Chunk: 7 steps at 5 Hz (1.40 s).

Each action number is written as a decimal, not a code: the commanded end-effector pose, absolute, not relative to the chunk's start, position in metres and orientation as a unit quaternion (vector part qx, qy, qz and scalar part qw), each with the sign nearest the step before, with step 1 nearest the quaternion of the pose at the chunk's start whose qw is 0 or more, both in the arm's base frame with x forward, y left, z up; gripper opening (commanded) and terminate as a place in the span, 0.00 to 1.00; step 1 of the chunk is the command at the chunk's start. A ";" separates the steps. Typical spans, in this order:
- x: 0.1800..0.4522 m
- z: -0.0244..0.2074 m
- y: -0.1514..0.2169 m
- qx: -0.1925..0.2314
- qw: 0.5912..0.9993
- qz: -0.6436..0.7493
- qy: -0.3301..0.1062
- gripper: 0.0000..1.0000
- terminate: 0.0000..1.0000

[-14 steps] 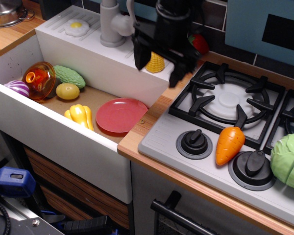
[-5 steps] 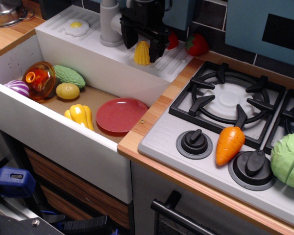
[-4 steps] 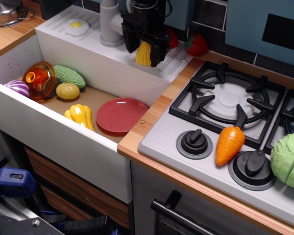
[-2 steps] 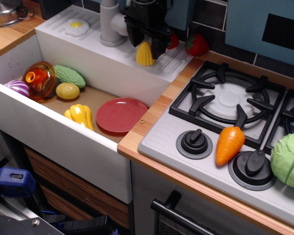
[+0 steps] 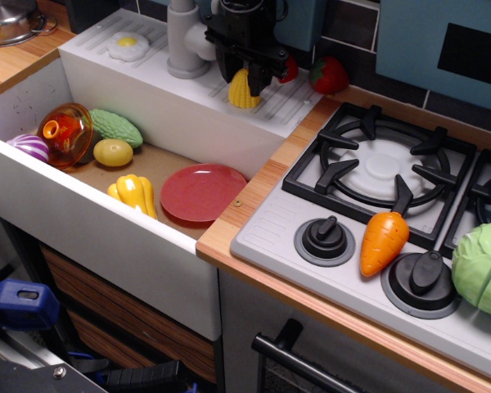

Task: Put corn on plate

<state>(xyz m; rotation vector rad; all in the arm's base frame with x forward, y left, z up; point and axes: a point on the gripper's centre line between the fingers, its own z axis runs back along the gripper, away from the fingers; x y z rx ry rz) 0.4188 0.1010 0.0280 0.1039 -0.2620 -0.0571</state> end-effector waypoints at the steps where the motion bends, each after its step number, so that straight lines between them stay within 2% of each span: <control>1: 0.377 0.063 0.096 0.074 0.991 -0.012 -0.111 0.00 0.00; 2: 0.348 0.070 0.092 0.088 0.991 0.016 -0.099 0.00 0.00; 3: 0.342 0.033 0.097 0.070 0.989 0.015 -0.128 0.00 0.00; 4: 0.346 -0.002 0.101 0.078 0.984 0.011 -0.162 0.00 0.00; 5: 0.349 -0.020 0.105 0.052 0.985 0.005 -0.164 0.00 0.00; 6: 0.349 -0.026 0.107 0.044 0.984 -0.006 -0.173 1.00 0.00; 7: 0.349 -0.026 0.107 0.044 0.984 -0.006 -0.173 1.00 0.00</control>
